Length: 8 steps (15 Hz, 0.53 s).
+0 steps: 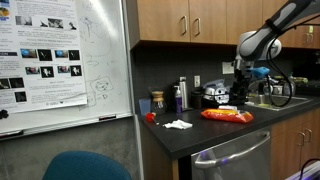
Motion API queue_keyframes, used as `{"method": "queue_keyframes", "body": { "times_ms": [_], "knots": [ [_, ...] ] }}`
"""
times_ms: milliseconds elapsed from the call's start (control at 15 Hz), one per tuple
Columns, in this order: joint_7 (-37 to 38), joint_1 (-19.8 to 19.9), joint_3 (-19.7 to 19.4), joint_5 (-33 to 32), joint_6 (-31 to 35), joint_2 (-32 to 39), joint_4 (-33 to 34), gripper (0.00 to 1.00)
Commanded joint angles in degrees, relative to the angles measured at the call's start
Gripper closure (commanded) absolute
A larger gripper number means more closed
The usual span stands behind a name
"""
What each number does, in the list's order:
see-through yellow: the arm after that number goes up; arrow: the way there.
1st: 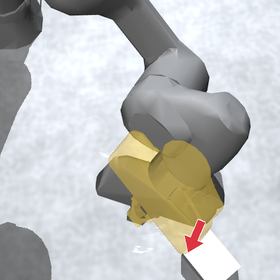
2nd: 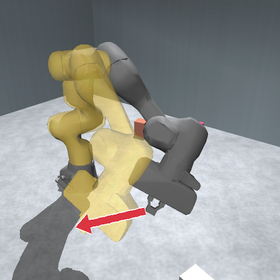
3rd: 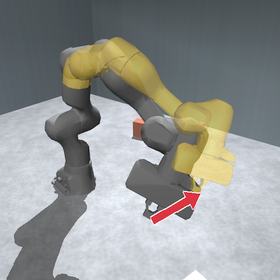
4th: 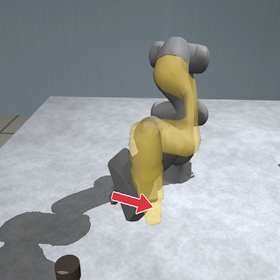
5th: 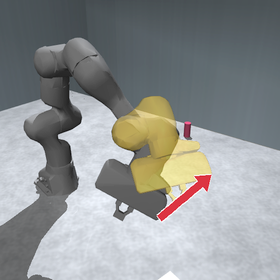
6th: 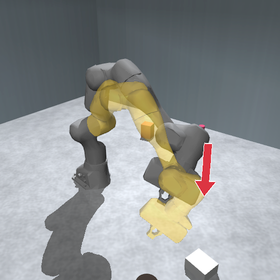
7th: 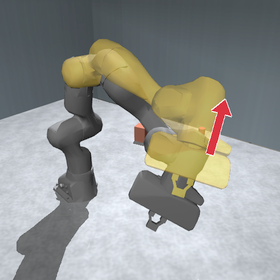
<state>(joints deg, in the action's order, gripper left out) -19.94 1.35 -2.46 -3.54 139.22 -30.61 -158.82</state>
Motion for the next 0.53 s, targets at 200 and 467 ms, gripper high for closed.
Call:
{"method": "queue_keyframes", "body": {
  "times_ms": [200,467],
  "knots": [
    [18.48,0.95,10.06,-8.71,1.03,1.63,2.78,0.00],
    [22.37,0.13,10.89,-9.81,-4.59,5.40,6.74,0.00]
  ]
}}
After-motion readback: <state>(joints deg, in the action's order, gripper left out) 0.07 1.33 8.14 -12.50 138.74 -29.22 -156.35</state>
